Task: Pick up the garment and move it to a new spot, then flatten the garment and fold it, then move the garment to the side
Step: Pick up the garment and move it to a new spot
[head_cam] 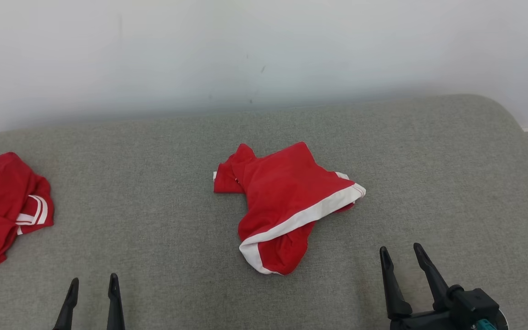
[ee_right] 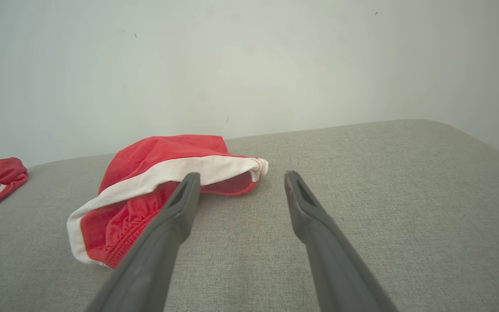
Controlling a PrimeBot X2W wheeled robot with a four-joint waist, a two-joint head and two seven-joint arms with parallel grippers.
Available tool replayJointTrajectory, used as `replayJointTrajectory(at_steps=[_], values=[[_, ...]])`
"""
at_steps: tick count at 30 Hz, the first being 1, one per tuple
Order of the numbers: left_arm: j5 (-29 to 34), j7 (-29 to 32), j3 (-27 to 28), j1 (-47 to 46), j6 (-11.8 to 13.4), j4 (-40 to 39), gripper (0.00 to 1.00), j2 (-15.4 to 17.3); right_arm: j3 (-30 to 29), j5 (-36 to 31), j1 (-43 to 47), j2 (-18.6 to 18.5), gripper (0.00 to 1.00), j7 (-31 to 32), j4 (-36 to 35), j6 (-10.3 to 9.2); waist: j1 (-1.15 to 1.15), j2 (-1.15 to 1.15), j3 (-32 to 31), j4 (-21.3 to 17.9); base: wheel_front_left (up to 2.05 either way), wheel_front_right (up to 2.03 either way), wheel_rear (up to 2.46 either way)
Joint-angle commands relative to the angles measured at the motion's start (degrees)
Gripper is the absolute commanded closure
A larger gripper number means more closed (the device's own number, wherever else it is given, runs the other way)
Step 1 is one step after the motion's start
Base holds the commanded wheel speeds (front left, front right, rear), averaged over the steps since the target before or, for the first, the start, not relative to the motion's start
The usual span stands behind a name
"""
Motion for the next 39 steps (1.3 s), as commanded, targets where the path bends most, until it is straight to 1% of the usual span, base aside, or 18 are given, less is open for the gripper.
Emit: replayJointTrajectory(at_steps=[1,10,39], values=[[0.7,-0.1,0.2,0.7,-0.2,0.2,0.00,-0.4,-0.4,-0.6,0.5,0.0,0.00,-0.1,0.0,-0.12,0.00,0.00,0.0,-0.2,0.00,0.00,0.00],[2.1,-0.1,0.1,0.8,-0.8,1.3,0.00,-1.0,-0.9,-0.8,1.0,0.0,0.00,-0.1,0.3,-0.12,0.00,0.00,-0.2,-0.4,0.00,0.00,0.00],[1.2,-0.1,-0.7,0.5,-1.0,1.5,0.00,-1.1,-0.5,-0.4,1.0,0.0,0.00,-0.1,0.9,-0.12,0.00,0.00,-0.4,0.4,0.00,0.00,0.00]])
